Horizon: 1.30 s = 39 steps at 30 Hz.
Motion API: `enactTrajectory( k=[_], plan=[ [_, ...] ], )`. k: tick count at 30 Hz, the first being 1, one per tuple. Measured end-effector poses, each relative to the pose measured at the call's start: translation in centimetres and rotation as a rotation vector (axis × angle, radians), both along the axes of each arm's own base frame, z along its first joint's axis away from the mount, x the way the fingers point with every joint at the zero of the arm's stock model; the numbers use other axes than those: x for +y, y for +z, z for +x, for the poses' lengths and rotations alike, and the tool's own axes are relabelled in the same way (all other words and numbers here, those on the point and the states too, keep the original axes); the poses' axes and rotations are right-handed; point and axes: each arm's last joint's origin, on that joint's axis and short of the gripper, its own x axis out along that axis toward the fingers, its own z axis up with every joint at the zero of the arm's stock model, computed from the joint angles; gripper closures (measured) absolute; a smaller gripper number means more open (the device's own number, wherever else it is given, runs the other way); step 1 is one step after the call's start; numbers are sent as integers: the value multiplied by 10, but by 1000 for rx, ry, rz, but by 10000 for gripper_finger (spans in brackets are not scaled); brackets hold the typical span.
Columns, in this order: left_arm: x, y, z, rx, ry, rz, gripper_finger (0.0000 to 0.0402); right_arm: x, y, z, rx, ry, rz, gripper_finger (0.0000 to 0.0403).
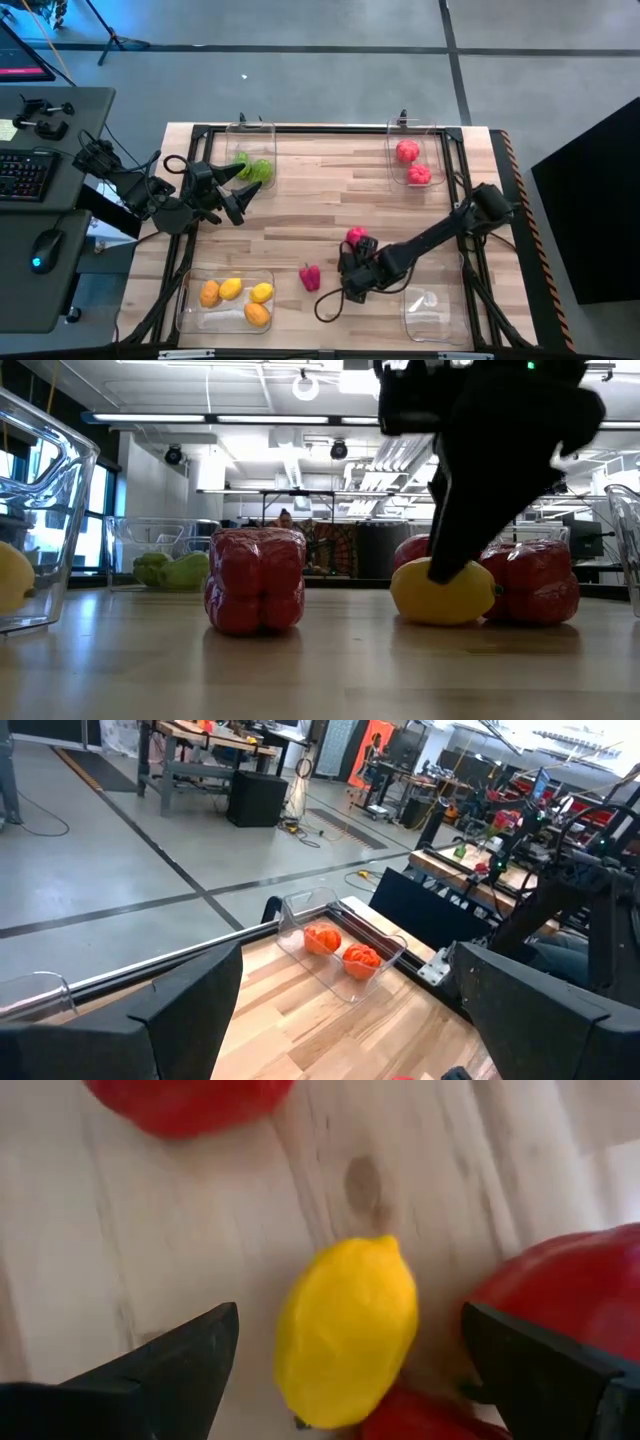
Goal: Sort produce into baskets
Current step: Put the yellow lemon into the bottom left transparent bin
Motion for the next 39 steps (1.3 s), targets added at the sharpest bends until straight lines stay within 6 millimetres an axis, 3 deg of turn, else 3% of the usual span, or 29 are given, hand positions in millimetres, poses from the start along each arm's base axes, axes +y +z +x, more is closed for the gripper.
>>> enactTrajectory(
  k=[9, 19, 22, 24, 28, 31, 34, 39],
  plan=[
    [0, -1, 0, 8, 0, 6, 51, 5, -11, 0, 28, 29, -3, 68],
    [0, -1, 0, 11, 0, 7, 51, -14, -13, 12, 26, 42, -39, 216],
    [0, -1, 0, 11, 0, 7, 51, -19, -5, 17, 19, 85, -53, 247],
    [0, -1, 0, 11, 0, 7, 51, -22, 16, 24, -45, 107, -69, 251],
    [0, -1, 0, 10, 0, 6, 51, -33, 78, 46, -321, 93, -135, 238],
    [0, -1, 0, 8, 0, 5, 51, -42, 103, 71, -559, 90, -113, 227],
    [0, 0, 0, 4, 0, 3, 51, -49, 111, 96, -794, 84, 18, 224],
    [0, -1, 0, 4, 0, 2, 51, -39, 72, 123, -895, 84, 226, 223]
  ],
)
